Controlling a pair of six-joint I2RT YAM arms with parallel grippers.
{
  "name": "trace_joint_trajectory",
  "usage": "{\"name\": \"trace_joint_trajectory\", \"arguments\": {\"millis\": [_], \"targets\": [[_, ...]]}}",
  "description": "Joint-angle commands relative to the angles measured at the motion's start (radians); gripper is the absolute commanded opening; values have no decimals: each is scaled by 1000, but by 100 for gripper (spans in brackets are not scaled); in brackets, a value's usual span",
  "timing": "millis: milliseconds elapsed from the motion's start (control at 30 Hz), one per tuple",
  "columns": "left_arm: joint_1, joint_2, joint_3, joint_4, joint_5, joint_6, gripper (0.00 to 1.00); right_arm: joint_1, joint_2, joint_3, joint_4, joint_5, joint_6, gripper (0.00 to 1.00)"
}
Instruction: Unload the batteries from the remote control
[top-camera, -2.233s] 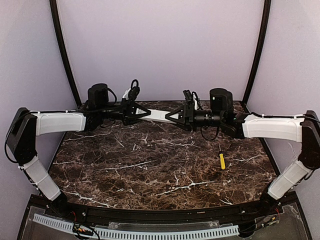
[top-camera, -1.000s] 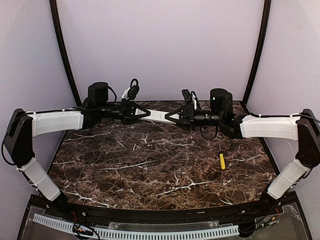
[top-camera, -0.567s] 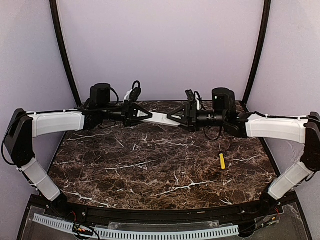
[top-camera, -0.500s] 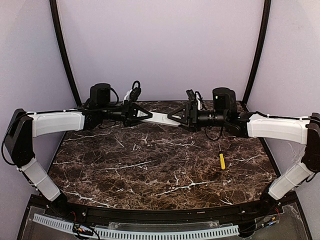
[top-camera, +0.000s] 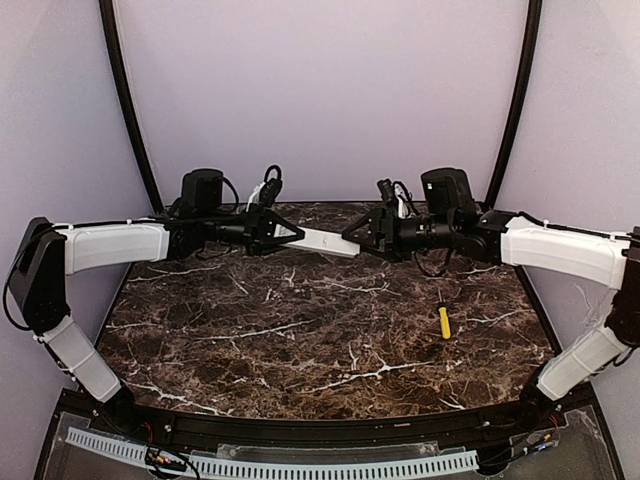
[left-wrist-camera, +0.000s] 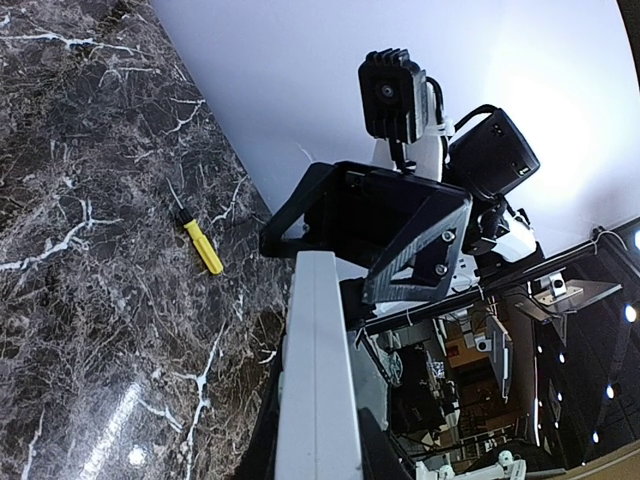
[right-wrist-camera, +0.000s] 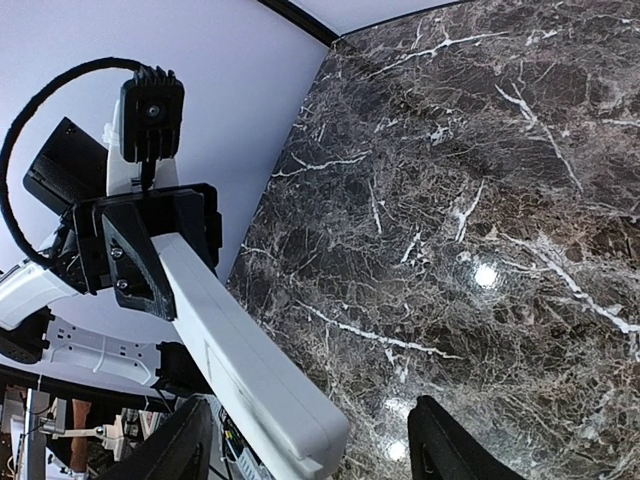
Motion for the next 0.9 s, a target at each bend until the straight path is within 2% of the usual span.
{"name": "trace_joint_trajectory", "arguments": {"millis": [0, 100, 433, 867], "targets": [[-1, 0, 2, -18, -6, 37, 0, 12, 27, 44, -27, 5, -19, 63], [-2, 4, 2, -20, -10, 39, 0, 17, 38, 51, -21, -5, -17, 59], [-2, 17, 17, -25, -12, 43, 0, 31, 45, 43, -12, -11, -19, 55], [-2, 15, 19, -12, -6, 28, 0, 32, 32, 18, -5, -3, -24, 37]]}}
